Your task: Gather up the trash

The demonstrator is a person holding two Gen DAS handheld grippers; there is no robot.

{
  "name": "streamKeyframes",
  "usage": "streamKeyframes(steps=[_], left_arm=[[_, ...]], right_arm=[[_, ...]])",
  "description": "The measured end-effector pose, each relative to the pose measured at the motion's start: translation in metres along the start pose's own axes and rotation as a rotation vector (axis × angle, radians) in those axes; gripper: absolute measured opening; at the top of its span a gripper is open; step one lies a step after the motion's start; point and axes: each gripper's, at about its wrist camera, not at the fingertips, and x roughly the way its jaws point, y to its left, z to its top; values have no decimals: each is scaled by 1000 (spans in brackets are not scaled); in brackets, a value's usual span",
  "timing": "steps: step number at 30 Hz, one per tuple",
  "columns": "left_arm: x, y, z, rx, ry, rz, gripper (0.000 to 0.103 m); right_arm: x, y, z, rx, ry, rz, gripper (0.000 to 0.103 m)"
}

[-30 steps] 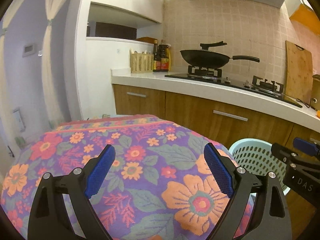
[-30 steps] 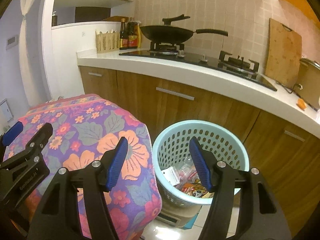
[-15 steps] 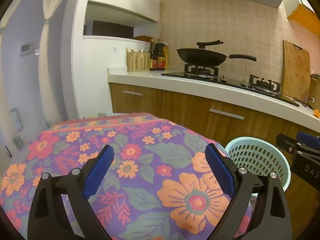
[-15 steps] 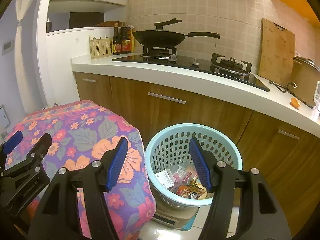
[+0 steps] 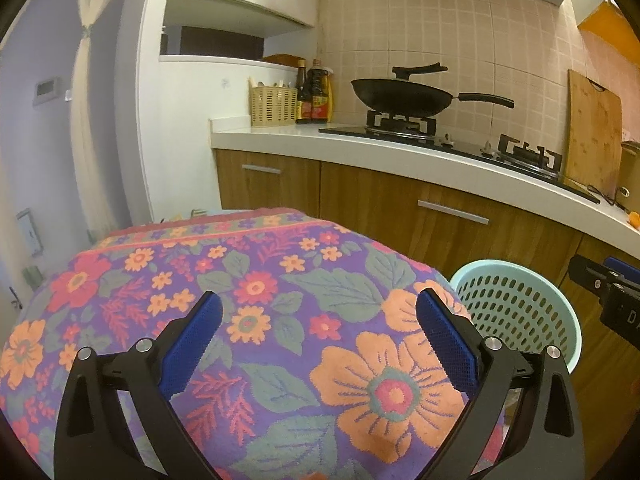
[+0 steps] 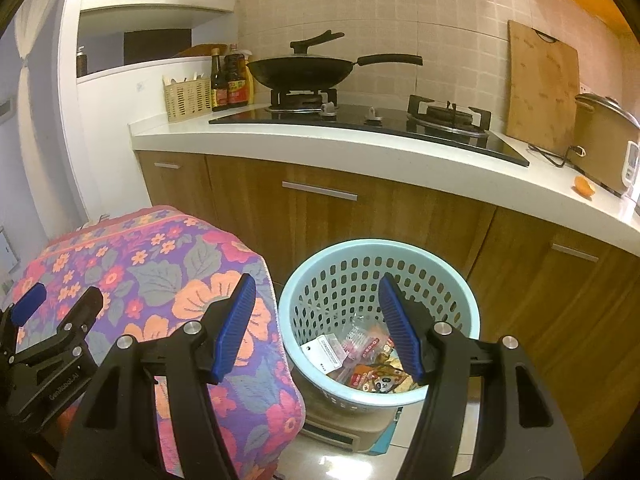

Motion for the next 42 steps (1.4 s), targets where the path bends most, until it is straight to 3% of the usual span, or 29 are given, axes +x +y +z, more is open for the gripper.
streamKeyframes(steps=[42], left_arm=[[0,-1,1,12,10,-25,95]], right_arm=[[-1,-5,-2,12,-9,6,60]])
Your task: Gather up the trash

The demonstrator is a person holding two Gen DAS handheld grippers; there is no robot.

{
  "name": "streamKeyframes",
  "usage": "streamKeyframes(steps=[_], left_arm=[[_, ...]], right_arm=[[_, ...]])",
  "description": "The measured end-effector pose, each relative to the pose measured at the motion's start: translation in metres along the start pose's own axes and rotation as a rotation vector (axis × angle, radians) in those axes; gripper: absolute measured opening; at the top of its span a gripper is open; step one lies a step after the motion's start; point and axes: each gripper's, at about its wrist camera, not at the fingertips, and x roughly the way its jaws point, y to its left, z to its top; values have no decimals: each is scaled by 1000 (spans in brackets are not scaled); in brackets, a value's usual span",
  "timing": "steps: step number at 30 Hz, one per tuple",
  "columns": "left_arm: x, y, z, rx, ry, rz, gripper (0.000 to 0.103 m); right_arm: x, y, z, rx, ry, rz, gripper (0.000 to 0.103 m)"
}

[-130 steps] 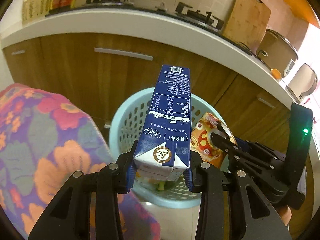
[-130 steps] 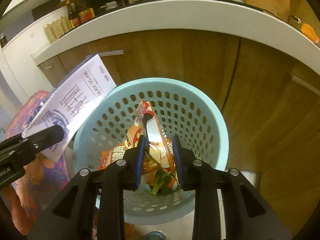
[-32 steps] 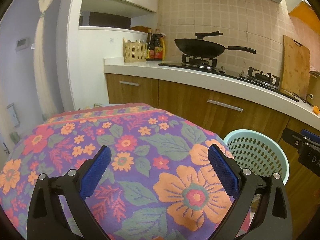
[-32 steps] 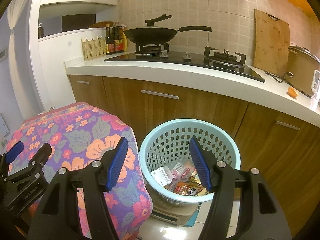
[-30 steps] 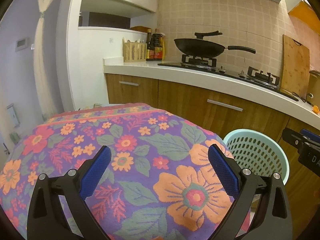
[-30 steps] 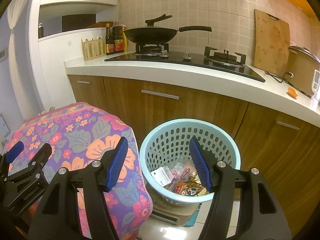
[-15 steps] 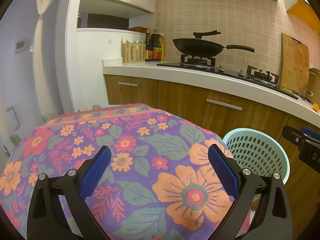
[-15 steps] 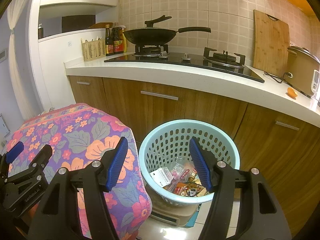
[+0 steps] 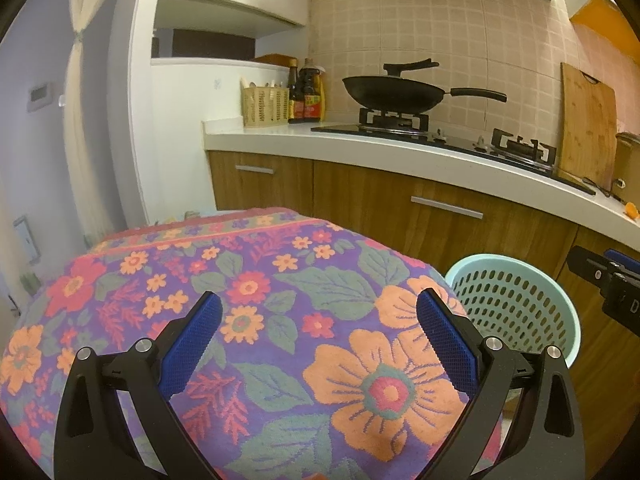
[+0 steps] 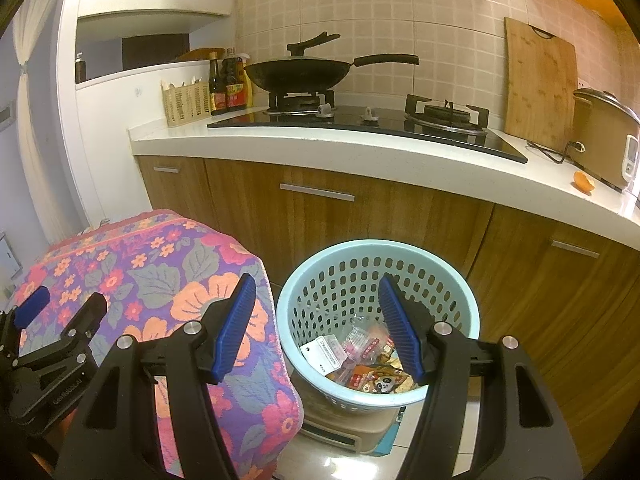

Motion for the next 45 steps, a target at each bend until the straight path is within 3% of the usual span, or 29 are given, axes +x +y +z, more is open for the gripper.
streamKeyframes(steps=[45], left_arm=[[0,0,-1,22,-11,13,95]], right_arm=[[4,2,0,-2,1,26,62]])
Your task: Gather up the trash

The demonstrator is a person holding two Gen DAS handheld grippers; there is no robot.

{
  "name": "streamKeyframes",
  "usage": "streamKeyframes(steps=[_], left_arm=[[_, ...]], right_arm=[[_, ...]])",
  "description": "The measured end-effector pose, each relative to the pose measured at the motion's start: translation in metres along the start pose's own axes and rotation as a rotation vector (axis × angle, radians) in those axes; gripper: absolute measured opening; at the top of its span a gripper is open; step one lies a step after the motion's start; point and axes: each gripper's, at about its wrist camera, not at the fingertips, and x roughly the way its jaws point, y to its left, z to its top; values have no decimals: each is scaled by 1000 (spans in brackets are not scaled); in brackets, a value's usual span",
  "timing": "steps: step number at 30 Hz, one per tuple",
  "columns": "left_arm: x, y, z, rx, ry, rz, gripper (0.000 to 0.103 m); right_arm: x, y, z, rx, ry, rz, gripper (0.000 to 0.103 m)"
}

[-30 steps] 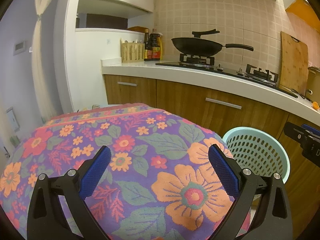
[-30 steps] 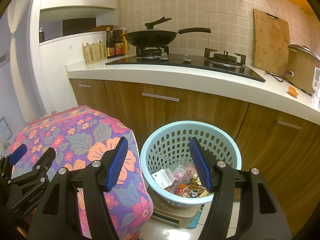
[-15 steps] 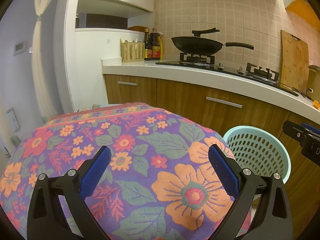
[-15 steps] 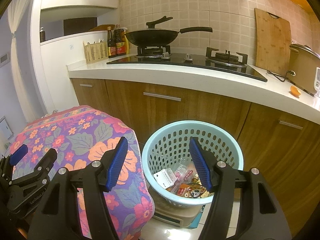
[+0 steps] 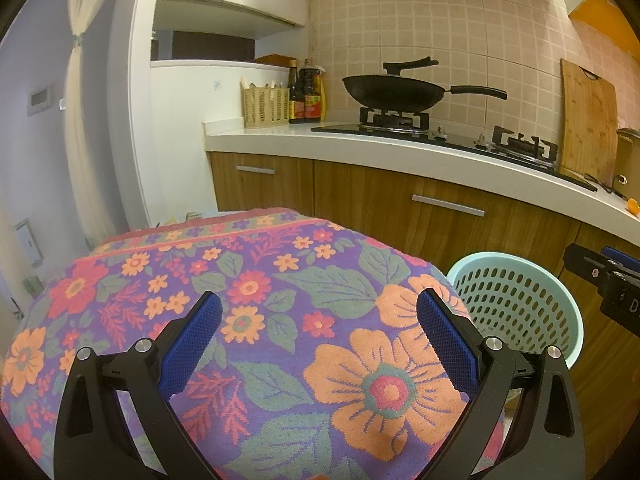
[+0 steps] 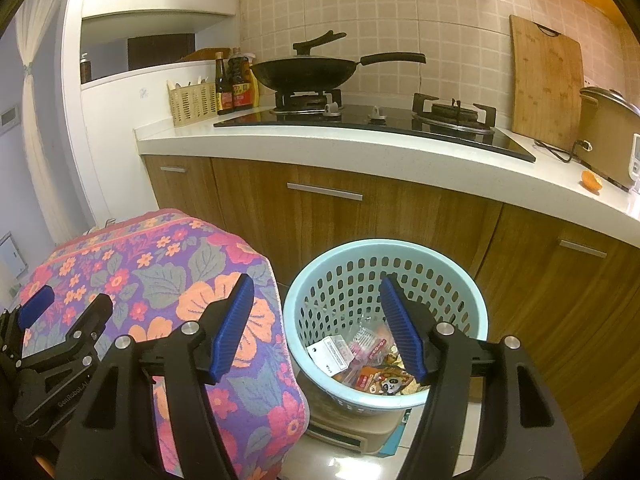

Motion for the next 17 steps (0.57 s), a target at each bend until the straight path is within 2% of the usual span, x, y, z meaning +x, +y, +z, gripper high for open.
streamKeyframes(steps=[7,17], left_arm=[[-7,3,1,18,-56,22,95],[-6,1,2,14,-25,8,95]], right_arm=[[2,2,-4,-3,3,2,62],[0,1,-4,-2,4,1,62]])
